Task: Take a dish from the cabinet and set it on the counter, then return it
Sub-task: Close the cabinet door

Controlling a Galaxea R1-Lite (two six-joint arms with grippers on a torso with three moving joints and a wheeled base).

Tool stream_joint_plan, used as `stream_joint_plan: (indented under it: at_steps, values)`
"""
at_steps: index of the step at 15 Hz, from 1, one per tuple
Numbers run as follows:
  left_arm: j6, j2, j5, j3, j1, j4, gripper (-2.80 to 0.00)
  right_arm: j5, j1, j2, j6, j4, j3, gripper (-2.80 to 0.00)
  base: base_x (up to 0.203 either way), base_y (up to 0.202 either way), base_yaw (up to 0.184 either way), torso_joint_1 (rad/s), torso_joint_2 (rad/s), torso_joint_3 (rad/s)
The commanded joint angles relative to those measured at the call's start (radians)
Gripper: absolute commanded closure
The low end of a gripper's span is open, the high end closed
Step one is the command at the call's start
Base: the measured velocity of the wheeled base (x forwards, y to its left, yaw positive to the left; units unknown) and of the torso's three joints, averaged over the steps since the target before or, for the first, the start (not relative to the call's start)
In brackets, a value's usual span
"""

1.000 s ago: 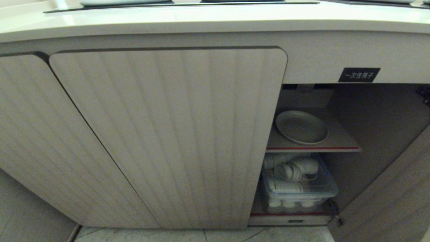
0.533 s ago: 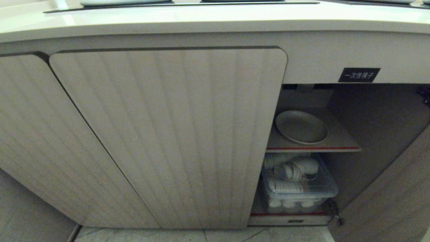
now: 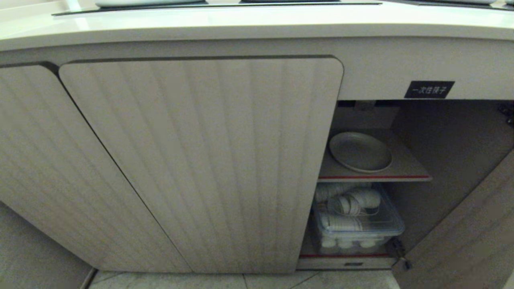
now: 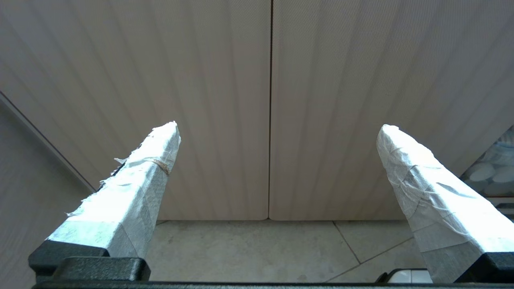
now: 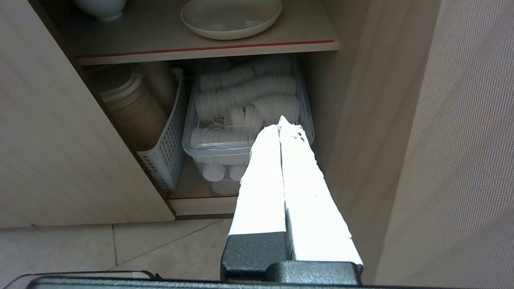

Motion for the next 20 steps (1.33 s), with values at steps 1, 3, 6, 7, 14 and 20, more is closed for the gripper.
stream_joint_plan:
  at_steps: [1, 3, 6, 7, 14, 20]
  values:
    - [0.0, 0.0, 0.0, 0.0, 0.0, 0.0, -2.8, -0.001, 0.0, 0.002, 0.0, -0.001, 0.0, 0.0, 0.0, 0.0, 0.0, 0.0, 0.0, 0.0]
    - [0.0, 0.0, -0.001, 0.0, 0.0, 0.0, -2.8, 0.0, 0.0, 0.002, 0.001, -0.001, 0.0, 0.0, 0.0, 0.0, 0.0, 0.0, 0.0, 0.0]
    - [0.0, 0.0, -0.001, 0.0, 0.0, 0.0, -2.8, -0.001, 0.0, 0.002, 0.002, -0.001, 0.0, 0.0, 0.0, 0.0, 0.0, 0.0, 0.0, 0.0]
    - [0.0, 0.0, 0.0, 0.0, 0.0, 0.0, -2.8, -0.001, 0.0, 0.002, 0.001, -0.001, 0.0, 0.0, 0.0, 0.0, 0.0, 0.0, 0.0, 0.0]
    - [-0.002, 0.0, 0.0, 0.0, 0.0, 0.0, -2.8, -0.001, 0.0, 0.002, 0.001, -0.001, 0.0, 0.0, 0.0, 0.0, 0.0, 0.0, 0.0, 0.0]
    - [0.0, 0.0, 0.0, 0.0, 0.0, 0.0, -2.8, -0.001, 0.0, 0.002, 0.0, -0.001, 0.0, 0.0, 0.0, 0.0, 0.0, 0.0, 0.0, 0.0]
